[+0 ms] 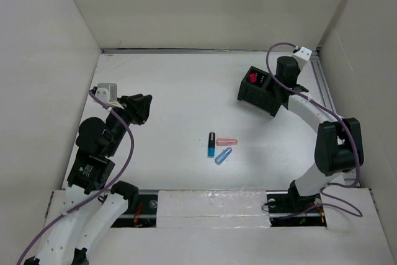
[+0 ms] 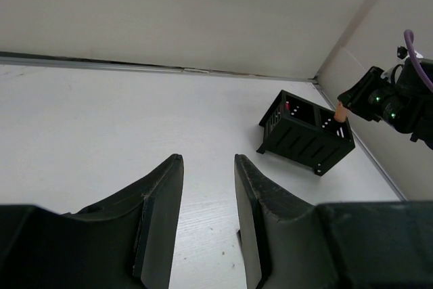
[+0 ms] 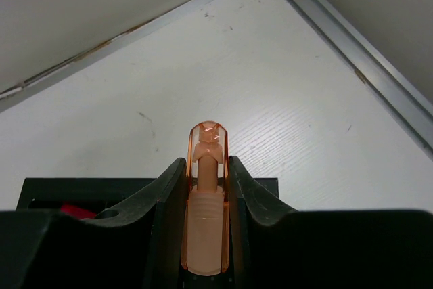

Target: Organize the desk

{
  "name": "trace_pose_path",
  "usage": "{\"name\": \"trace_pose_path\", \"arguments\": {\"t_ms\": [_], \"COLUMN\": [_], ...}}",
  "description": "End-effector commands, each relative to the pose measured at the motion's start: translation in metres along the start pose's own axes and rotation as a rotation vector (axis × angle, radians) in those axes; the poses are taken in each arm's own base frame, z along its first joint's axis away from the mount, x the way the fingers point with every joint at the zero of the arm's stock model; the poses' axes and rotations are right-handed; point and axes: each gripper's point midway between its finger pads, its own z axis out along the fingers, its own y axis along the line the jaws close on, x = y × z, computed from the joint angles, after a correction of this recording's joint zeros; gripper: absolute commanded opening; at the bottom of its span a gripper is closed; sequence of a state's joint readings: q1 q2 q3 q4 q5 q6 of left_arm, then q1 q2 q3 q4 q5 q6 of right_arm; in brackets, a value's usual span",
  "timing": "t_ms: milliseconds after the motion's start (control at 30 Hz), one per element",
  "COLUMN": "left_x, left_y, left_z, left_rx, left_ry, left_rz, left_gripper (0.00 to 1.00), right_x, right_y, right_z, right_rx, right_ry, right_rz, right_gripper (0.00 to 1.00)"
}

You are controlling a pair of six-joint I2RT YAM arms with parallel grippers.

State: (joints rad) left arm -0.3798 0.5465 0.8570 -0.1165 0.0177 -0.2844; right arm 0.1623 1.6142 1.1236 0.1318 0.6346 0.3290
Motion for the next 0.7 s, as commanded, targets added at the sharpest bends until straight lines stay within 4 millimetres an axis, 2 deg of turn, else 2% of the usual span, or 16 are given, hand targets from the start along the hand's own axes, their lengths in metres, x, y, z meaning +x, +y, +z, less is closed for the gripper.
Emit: {"name": "trace_pose_path", "arguments": {"t_ms": [0,200,400,433,533,667], "left_x": [-0.008,-0.007,-0.008,-0.008,-0.007,-0.007], "left_y": [-0.006,-0.007,-0.007,-0.007,-0.007,-0.007], "left_z": [0.001,0.001,0.0,0.001,0.001,0.002], "left_rx": [0.032,0.035,0.036,0.036,0.034,0.036], "left_ry": [-0.03,-0.029,-0.032,-0.034,-0.028,-0.029], "left_rz": [0.014,0.014,0.012,0.014,0.014,0.012], "left_gripper": [0.33,0.33,0.33,0.33,0.33,0.33], "right_x": [-0.013,-0.006,-0.002,0.001,0.001,-0.007], "right_y": [0.012,0.013,0.017,0.021,0.023,0.027], "right_z": [-0.003,-0.001,-0.002,-0.004,-0.009,-0.025], "right_rx": [-0.024,-0.004,-0.008,-0.014,-0.018,-0.041], "right_ry": [-0.051,-0.037,-0.02,-0.012,-0.006,-0.013], "right_rz": [0.035,0.018,0.01,0.006,0.004,0.016], "right_gripper": [0.18,0.24,0.42,0.48,0.55,0.56]}}
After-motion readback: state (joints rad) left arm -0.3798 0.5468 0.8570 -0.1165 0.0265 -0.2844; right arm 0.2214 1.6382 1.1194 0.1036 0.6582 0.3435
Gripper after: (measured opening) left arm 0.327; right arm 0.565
